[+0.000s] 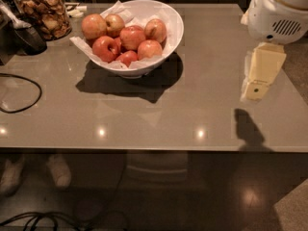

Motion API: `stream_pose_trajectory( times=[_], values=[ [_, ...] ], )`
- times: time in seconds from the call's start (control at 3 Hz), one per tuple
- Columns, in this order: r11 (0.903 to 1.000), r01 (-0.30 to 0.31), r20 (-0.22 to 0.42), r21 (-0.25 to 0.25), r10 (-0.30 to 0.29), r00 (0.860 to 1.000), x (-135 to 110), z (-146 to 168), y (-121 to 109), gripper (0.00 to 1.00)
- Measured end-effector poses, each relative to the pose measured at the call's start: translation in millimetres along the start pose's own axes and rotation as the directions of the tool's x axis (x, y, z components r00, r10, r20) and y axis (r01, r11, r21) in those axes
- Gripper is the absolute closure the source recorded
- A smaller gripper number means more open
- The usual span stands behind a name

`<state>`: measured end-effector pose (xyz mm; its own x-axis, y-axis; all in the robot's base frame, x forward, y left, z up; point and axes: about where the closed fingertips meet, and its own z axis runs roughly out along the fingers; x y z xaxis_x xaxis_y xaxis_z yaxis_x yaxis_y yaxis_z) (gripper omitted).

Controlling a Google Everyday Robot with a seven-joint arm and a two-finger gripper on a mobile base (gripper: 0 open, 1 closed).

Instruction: Pick apple from white bowl

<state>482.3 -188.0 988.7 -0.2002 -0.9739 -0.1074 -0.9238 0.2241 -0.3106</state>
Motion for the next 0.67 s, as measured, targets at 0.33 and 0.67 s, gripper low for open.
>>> stream_pose_trajectory(
  times=[0.33,0.67],
  values=[
    [0.9996,-0.027,0.043,0.009,0.027,0.999,-19.5,1.8,-20.4,0.00],
    [0.9994,-0.034,0.068,0.003,0.034,0.997,-44.8,6.4,-48.4,0.00]
  ],
)
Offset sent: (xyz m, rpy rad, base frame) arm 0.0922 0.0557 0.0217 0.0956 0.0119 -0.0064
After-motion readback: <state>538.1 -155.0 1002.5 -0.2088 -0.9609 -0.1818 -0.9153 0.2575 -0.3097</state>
